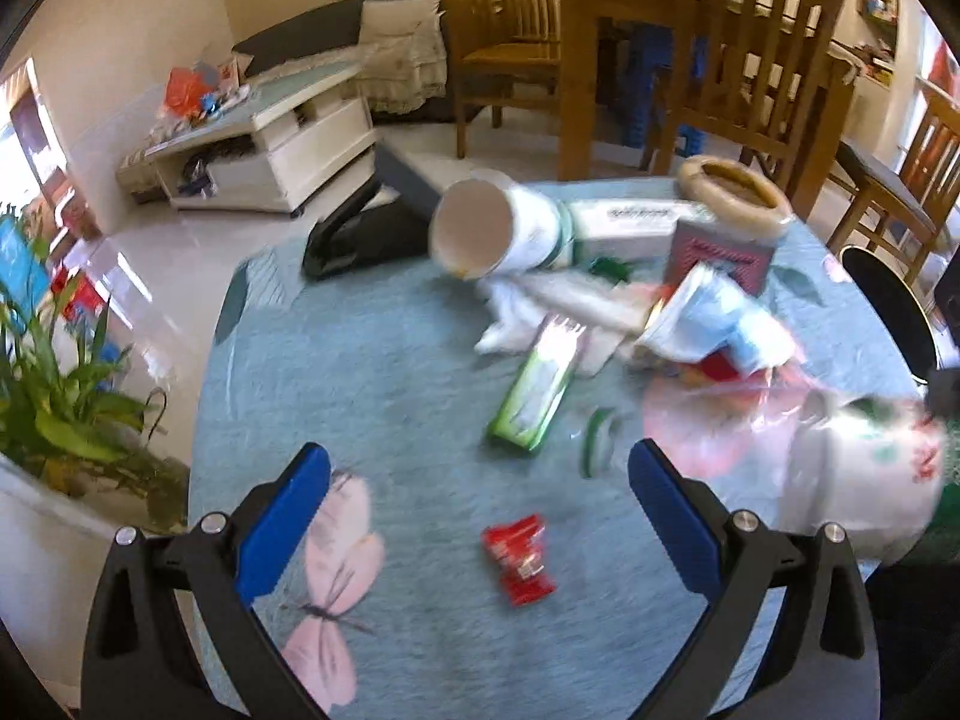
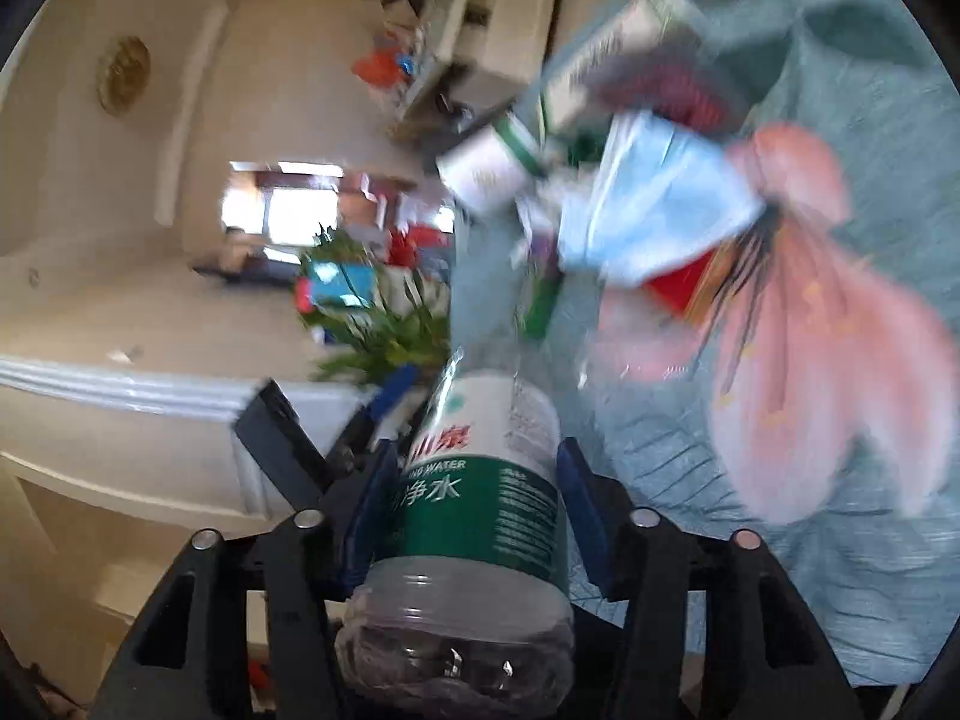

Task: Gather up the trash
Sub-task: 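Close the right tool on the water bottle and lift it, then carry the bottle with the right tool toward the black trash bin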

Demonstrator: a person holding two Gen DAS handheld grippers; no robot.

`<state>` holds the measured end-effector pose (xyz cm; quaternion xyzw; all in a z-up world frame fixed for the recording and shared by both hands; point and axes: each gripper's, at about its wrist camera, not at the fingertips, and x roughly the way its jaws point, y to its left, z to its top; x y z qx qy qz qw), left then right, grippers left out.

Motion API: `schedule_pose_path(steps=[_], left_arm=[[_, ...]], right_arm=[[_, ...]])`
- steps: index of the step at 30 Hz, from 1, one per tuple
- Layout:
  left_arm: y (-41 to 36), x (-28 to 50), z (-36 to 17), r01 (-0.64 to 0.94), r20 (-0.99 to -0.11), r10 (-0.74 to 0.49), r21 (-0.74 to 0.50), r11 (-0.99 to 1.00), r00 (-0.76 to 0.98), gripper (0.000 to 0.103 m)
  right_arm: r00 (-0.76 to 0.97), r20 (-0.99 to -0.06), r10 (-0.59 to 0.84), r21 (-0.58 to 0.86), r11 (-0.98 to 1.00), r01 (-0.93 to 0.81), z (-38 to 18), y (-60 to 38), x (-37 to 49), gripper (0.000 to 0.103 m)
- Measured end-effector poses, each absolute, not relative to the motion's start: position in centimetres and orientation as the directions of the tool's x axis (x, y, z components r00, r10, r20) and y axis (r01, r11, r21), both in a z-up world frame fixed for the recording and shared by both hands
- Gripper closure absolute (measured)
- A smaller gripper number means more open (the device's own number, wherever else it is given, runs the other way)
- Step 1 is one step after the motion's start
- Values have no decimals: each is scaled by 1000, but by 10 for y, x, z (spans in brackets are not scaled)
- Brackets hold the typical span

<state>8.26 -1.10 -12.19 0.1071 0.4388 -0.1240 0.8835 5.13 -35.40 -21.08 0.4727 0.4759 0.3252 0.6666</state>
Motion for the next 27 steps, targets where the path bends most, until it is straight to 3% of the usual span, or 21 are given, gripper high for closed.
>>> schedule_pose_path(steps=[1, 4, 6, 7, 8, 9, 10, 14, 15, 16, 17, 21, 27], left_arm=[[-20, 83, -119, 332, -801, -137, 81, 940, 583, 3], [-54, 82, -114, 370, -795, -157, 89, 925, 585, 3], [-70, 86, -116, 361, -794, -168, 70, 930, 584, 3], [-79, 89, -120, 337, -791, -140, 88, 937, 596, 3], [-88, 92, -125, 323, -783, -120, 108, 940, 611, 3], [-99, 95, -135, 292, -771, -74, 148, 945, 633, 3], [-106, 96, -145, 270, -769, -37, 178, 946, 638, 3], [-130, 92, -165, 234, -740, 24, 243, 941, 673, 3], [-133, 93, -164, 230, -732, 26, 247, 941, 680, 3], [-130, 93, -161, 232, -727, 22, 247, 941, 686, 3], [-128, 93, -159, 230, -724, 22, 247, 941, 689, 3], [-105, 94, -143, 216, -722, -11, 193, 957, 692, 3], [-97, 89, -143, 315, -766, -84, 160, 935, 638, 3]], right_arm=[[361, -295, 885, 949, 315, 2, -203, -373, 49, 102], [403, -328, 854, 933, 359, -1, -196, -400, 52, 103], [385, -471, 793, 859, 512, -4, -204, -389, 65, 97], [346, -514, 785, 840, 542, 18, -218, -379, 70, 82], [317, -569, 759, 804, 594, 19, -225, -367, 70, 60], [293, -655, 697, 728, 686, -4, -226, -351, 67, 11], [280, -713, 643, 664, 748, -28, -226, -334, 58, 6], [259, -818, 513, 513, 855, -72, -237, -298, 43, 7], [264, -835, 482, 473, 875, -103, -234, -291, 43, 13], [266, -869, 417, 395, 909, -134, -230, -280, 42, 38], [260, -872, 414, 386, 910, -152, -228, -274, 42, 41], [225, -889, 398, 355, 911, -210, -222, -261, 47, 42], [359, -847, 392, 369, 920, -133, -180, -322, 56, 42]])
